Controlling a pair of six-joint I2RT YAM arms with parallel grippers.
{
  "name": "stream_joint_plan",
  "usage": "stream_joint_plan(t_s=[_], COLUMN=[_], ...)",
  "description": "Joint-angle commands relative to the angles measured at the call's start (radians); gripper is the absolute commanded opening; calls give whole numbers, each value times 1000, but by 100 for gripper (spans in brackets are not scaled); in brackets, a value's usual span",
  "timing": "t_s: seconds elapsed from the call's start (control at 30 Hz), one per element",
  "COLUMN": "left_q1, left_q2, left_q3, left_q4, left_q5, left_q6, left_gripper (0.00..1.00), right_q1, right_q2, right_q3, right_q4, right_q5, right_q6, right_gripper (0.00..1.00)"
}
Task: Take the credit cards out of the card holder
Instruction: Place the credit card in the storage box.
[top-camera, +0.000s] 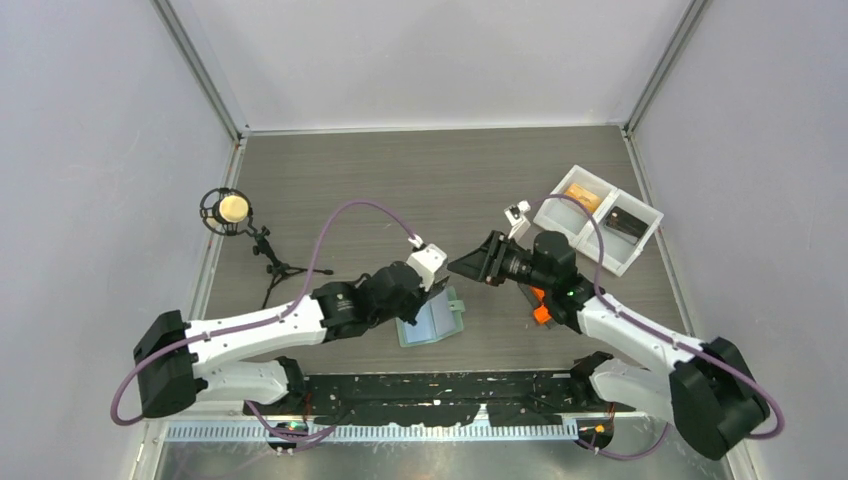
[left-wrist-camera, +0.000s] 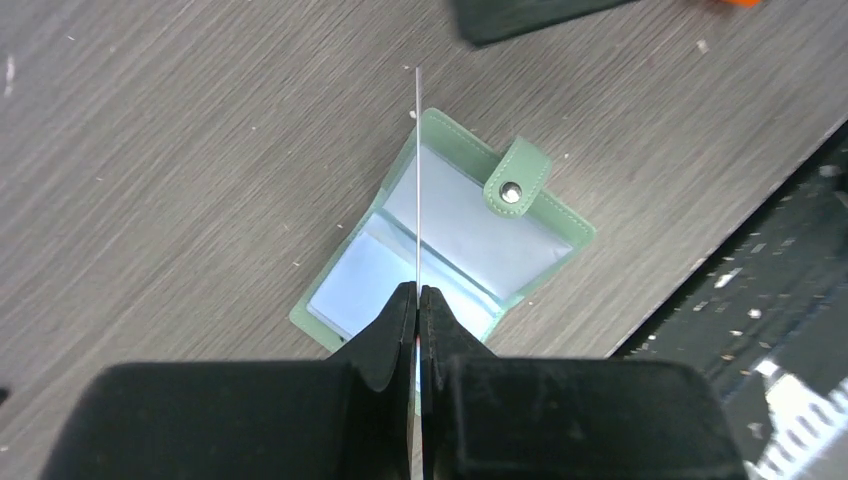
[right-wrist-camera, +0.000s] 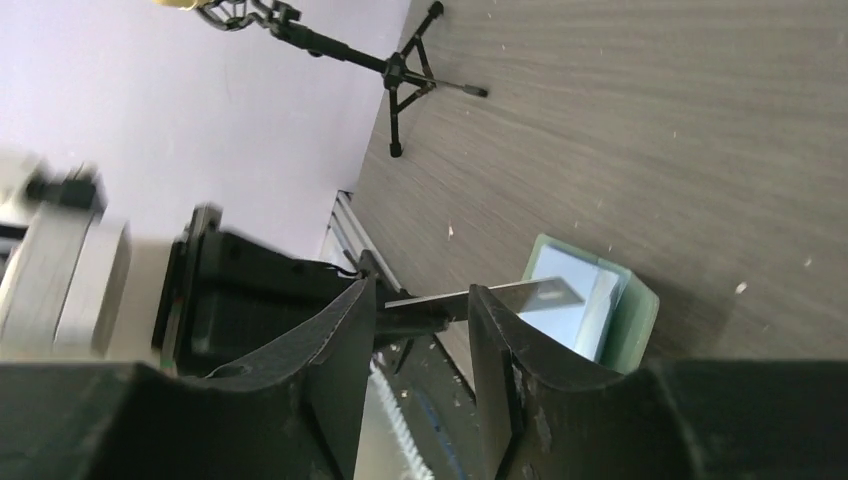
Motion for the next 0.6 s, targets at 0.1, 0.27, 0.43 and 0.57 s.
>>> stream_joint_plan(t_s=[0.1,0.27,0.43,0.57], left_q1=[132,196,219,241], left_q2=[-142,-201,-210,-195], left_q3=[-46,-74,-34,-4], left_q4=[71,74,-27,-80], left_q5=[344,459,582,729], left_q6=[-76,-96,-39,-21], left_gripper=[0,0,0,0], right_q1=[-18,-22,-22,-22], right_q2=[-182,-260,-262,-204], right_q3=[20,-25,76,173], right_q4=[-102,-10,-170,-319], right_q5=[-33,-82,-209,-318], right_q6=[-352,-382,-600,-703], right_gripper=[47,47,43,42])
